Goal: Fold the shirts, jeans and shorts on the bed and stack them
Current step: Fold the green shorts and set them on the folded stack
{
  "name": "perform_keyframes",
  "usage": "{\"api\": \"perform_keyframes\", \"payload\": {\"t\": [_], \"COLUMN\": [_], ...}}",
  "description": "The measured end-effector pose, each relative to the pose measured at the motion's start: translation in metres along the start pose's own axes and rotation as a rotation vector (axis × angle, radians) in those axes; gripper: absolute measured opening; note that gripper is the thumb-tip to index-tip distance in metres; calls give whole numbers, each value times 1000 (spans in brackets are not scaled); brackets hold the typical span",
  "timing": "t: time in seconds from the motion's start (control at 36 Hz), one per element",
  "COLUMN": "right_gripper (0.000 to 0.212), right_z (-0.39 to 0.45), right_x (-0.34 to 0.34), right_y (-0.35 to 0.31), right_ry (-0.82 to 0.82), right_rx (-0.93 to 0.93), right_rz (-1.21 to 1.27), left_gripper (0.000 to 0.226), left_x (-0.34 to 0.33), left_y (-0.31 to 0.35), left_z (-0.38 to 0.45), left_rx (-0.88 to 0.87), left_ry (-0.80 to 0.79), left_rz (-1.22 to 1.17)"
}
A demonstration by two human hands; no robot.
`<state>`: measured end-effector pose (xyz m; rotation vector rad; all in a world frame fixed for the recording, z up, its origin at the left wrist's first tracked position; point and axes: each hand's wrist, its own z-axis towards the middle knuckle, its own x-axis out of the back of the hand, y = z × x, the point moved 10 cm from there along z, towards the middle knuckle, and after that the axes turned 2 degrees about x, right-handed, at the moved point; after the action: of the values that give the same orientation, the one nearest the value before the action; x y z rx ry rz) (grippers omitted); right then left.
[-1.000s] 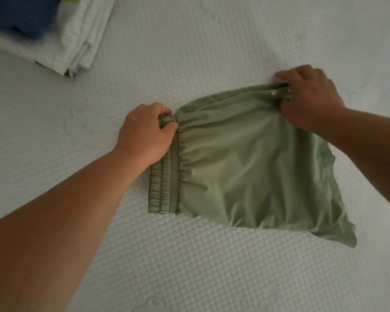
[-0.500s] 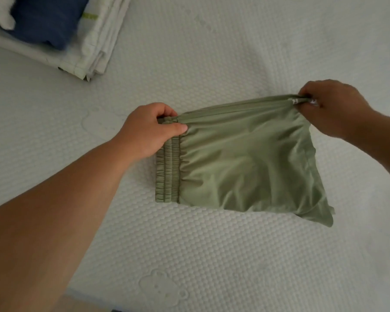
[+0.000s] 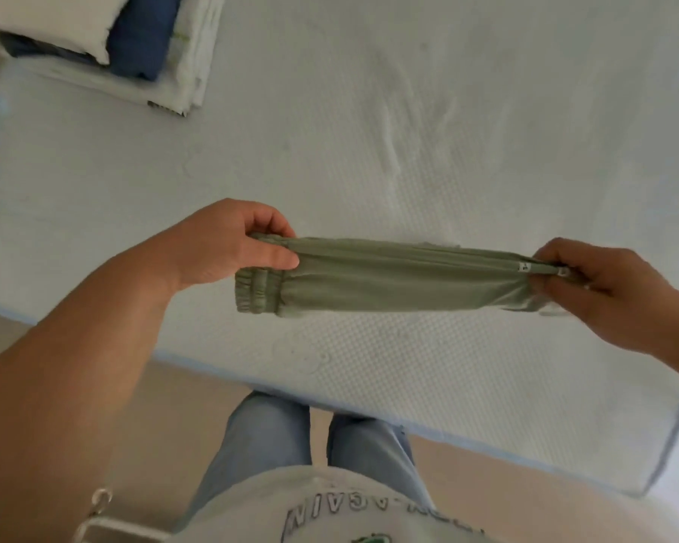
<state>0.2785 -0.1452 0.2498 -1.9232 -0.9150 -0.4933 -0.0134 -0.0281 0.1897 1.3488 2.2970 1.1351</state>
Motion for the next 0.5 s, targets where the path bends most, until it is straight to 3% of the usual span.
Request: {"api": "perform_keyframes", "payload": {"t": [0.17, 0.28, 0.36, 0.5], "right_gripper": [13, 2, 18, 21], "right_z": [48, 121, 163, 212], "right_x": [-27, -84, -105, -96], "right_y": [33, 87, 117, 142], "right_ry": [-28, -111, -118, 100], "right_rx": [-152, -277, -339, -380], "right_rz": [59, -50, -129, -24], "left_gripper": [12, 15, 22, 23], "left_x": [8, 12, 22, 47], "left_y": [-35, -87, -104, -103], "left_z": [38, 106, 148, 192], "left_rx": [97, 196, 216, 181], "left_ry": [61, 144, 266, 490], "left_rz": [32, 154, 232, 257]}}
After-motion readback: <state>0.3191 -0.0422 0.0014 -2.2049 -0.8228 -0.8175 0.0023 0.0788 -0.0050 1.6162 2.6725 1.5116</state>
